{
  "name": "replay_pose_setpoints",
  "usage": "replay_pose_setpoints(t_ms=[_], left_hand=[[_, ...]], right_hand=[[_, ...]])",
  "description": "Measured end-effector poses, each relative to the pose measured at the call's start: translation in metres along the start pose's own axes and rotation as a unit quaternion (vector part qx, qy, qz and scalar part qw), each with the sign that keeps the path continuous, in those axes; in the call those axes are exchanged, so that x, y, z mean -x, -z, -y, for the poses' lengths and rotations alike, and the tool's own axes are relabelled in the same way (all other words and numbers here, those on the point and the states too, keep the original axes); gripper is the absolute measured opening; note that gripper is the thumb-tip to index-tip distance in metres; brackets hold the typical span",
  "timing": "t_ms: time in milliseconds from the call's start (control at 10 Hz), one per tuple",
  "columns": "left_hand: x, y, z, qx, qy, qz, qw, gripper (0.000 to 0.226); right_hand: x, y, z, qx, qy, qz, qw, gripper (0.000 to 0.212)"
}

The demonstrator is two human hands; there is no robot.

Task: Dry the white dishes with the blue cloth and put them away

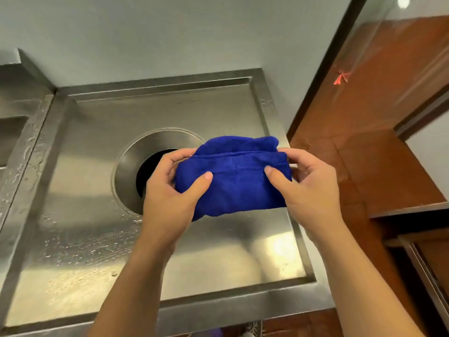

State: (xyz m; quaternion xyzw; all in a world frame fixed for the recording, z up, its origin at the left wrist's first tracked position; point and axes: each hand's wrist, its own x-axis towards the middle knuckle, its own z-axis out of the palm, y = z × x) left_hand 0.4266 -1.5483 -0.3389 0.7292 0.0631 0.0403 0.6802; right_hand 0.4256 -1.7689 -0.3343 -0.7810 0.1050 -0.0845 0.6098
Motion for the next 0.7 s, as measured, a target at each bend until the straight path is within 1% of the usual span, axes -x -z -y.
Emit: replay_pose_setpoints(t_ms=[100,200,300,400,500,600,700], left_hand=[[-0.007,-0.017,0.047,-0.079,-0.012,0.003,0.997,0.042],[-0.013,-0.031,0.092,-0.167,-0.019,0.007,0.986,0.041],[-0.017,-0.042,0.13,-0.228,0.0,0.031,0.973,0.04],[-0.015,-0.048,0.158,-0.27,0.022,0.055,0.961,0.037],[-0.011,-0.051,0.175,-0.289,0.037,0.067,0.954,0.037],[-0.009,-0.052,0.182,-0.293,0.037,0.062,0.953,0.041],[-0.008,-0.054,0.179,-0.332,0.036,0.06,0.941,0.039]], right_hand=[[-0.003,-0.002,-0.052,0.036,-0.043,-0.009,0.998,0.027],[-0.006,-0.008,-0.1,0.071,-0.078,-0.021,0.994,0.029],[-0.006,-0.012,-0.138,0.134,-0.102,-0.021,0.986,0.035],[-0.002,-0.015,-0.164,0.196,-0.106,-0.029,0.974,0.037],[0.004,-0.018,-0.178,0.265,-0.097,-0.04,0.959,0.039],[0.007,-0.021,-0.18,0.306,-0.07,-0.051,0.948,0.042],[0.009,-0.022,-0.176,0.325,-0.076,-0.064,0.94,0.048]])
